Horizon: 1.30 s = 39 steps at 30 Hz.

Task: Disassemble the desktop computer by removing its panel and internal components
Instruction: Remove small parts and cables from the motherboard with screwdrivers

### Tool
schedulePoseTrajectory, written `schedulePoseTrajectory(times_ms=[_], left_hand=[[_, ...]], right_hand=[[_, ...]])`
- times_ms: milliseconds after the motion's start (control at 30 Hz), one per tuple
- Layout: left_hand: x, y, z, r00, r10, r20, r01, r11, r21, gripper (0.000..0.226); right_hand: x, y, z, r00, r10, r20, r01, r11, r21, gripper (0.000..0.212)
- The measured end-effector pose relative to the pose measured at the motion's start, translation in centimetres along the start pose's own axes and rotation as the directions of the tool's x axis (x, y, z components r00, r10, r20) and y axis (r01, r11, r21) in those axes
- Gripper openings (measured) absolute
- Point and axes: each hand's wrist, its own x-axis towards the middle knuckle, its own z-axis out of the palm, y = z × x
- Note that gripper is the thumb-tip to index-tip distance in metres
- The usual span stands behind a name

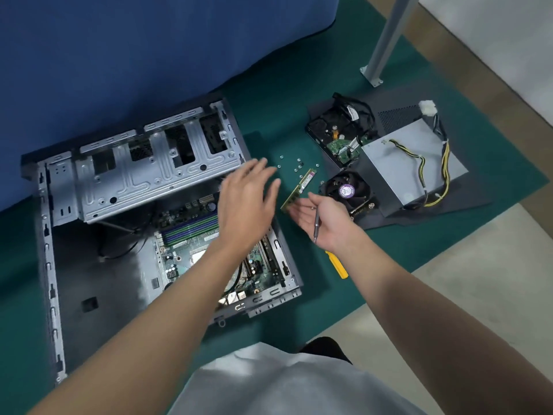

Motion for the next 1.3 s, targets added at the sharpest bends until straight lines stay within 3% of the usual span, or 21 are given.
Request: schedulePoseTrajectory(times_ms=[133, 533, 633, 733, 867, 1000, 1100, 1200, 1300], left_hand=[[0.5, -2.4, -0.7, 0.984, 0.052, 0.172, -0.087, 0.974, 0.207, 0.052], [0.6, -3.4, -1.2, 0.97, 0.09, 0.226, -0.132, 0.975, 0.181, 0.051], [0.6, -4.0, -1.5, 0.969, 0.103, 0.225, -0.145, 0.973, 0.181, 0.055], [0.6, -5.8, -2.2, 0.984, 0.005, 0.176, -0.039, 0.981, 0.191, 0.057], [0.1, -9.5, -3.9, 0.98, -0.117, 0.158, 0.071, 0.959, 0.274, 0.058], [-1.3, -13.5, -6.2, 0.968, -0.201, 0.148, 0.151, 0.944, 0.292, 0.058], [-2.5, -16.1, -8.0, 0.955, -0.255, 0.149, 0.197, 0.926, 0.323, 0.057], [-3.6, -18.4, -9.8, 0.951, -0.278, 0.135, 0.212, 0.905, 0.369, 0.055], [-4.7, -20.3, -11.3, 0.96, -0.257, 0.109, 0.192, 0.891, 0.411, 0.053]], right_hand=[[2.5, 1.6, -0.6, 0.992, 0.026, -0.122, -0.046, 0.985, -0.168, 0.026], [2.9, 0.2, 0.8, 0.99, 0.092, -0.104, -0.114, 0.963, -0.243, 0.024], [1.6, -1.4, 1.7, 0.998, 0.001, -0.063, -0.021, 0.948, -0.317, 0.028], [-0.4, -3.2, 3.6, 0.988, -0.118, 0.103, 0.152, 0.882, -0.447, 0.034], [-2.6, -4.7, 7.2, 0.935, -0.254, 0.247, 0.333, 0.868, -0.369, 0.032], [-4.2, -3.0, 11.4, 0.89, -0.295, 0.347, 0.4, 0.87, -0.288, 0.045], [-4.5, 0.0, 14.3, 0.848, -0.296, 0.439, 0.488, 0.758, -0.433, 0.055], [-4.5, 2.8, 16.1, 0.85, -0.308, 0.427, 0.526, 0.452, -0.721, 0.064], [-3.6, 5.0, 16.5, 0.855, -0.304, 0.419, 0.498, 0.261, -0.827, 0.064]])
